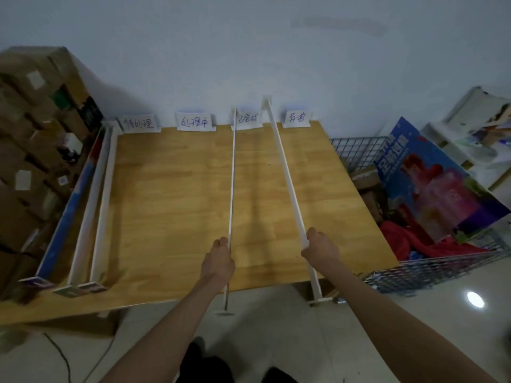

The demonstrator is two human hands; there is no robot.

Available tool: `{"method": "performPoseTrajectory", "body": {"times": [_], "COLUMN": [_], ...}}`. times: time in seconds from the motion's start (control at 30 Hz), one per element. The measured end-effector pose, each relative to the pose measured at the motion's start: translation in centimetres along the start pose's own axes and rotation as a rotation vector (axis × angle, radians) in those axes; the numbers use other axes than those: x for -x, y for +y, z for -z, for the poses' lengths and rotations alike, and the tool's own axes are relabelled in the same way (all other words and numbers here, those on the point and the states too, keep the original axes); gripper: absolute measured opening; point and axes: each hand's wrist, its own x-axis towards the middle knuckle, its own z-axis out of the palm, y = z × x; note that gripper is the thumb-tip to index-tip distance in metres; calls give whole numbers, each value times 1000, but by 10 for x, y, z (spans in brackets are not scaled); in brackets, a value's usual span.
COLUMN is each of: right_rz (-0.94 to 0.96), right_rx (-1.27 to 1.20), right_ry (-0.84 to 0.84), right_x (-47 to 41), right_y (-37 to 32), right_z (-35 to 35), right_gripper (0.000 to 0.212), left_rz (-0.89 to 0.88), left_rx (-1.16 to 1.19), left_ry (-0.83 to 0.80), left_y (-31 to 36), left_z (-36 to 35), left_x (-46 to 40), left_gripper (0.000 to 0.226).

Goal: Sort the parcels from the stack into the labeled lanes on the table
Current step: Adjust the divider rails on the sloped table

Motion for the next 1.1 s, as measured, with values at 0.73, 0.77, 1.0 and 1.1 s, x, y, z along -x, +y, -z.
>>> {"method": "performPoseTrajectory", "body": {"times": [0.73, 0.77, 1.0, 1.1], "right_rz": [-139, -140, -137, -129], "right_rx": [-1, 1, 6, 10], "right_ry": [9, 1, -75, -102], "right_x": [-156, -161, -196, -210], "right_y": [164, 167, 183, 189], "right_z": [71, 72, 77, 77], "right_gripper": [27, 26, 26, 25], "left_rz": [-3, 12, 57, 96], "left_rx": [-20, -18, 47, 57], "left_ry": [-80, -83, -101, -114], "left_y": [166, 170, 184, 194], "left_z": [-58, -60, -81, -86], "left_x": [-146, -151, -170, -174], "left_gripper": [36, 36, 37, 40]}}
